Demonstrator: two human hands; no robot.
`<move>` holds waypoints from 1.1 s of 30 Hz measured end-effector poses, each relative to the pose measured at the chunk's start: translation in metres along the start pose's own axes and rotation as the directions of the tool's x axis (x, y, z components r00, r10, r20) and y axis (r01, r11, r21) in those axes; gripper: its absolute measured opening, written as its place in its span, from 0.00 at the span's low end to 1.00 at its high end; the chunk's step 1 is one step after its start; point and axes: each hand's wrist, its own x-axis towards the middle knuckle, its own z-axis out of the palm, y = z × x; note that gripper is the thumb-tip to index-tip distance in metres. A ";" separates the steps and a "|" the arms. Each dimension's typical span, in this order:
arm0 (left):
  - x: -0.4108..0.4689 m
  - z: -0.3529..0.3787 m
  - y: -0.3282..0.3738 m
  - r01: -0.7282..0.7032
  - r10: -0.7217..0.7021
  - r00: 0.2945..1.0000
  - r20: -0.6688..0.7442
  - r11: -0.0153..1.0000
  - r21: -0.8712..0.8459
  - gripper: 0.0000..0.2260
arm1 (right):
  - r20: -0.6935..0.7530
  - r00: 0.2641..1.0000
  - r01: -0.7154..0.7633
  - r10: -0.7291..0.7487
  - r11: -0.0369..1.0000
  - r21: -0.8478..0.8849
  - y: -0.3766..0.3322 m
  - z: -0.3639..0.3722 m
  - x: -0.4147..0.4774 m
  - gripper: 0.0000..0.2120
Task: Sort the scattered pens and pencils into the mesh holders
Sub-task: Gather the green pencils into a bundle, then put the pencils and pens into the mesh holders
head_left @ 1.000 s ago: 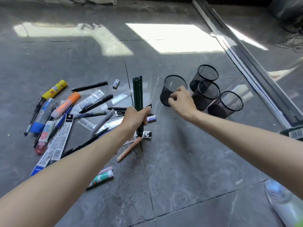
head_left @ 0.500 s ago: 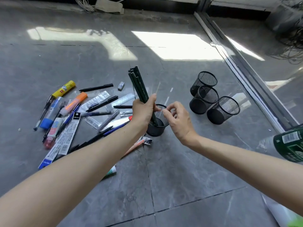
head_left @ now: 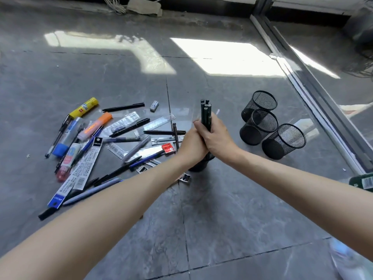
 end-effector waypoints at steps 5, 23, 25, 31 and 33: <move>0.004 -0.010 -0.016 -0.142 0.159 0.987 -0.026 0.937 0.320 0.17 | 0.084 0.996 -0.035 0.032 0.999 0.028 0.005 -0.003 0.005 0.08; -0.008 -0.028 -0.043 0.319 -0.272 0.928 0.256 0.934 -0.161 0.16 | 0.219 0.976 0.041 0.011 0.972 -0.232 0.018 0.003 0.001 0.31; -0.007 -0.026 -0.043 0.339 -0.280 0.921 0.270 0.918 -0.205 0.14 | 0.219 0.973 -0.025 0.070 0.979 -0.203 0.019 0.000 0.001 0.34; 0.004 -0.018 -0.039 0.367 -0.324 0.928 0.184 0.880 -0.302 0.10 | 0.033 0.971 -0.212 0.238 0.915 -0.344 0.033 -0.010 -0.002 0.28; 0.009 -0.015 -0.037 0.363 -0.346 0.932 0.109 0.872 -0.328 0.11 | -0.010 0.944 -0.319 0.330 0.901 -0.293 0.040 -0.015 -0.001 0.27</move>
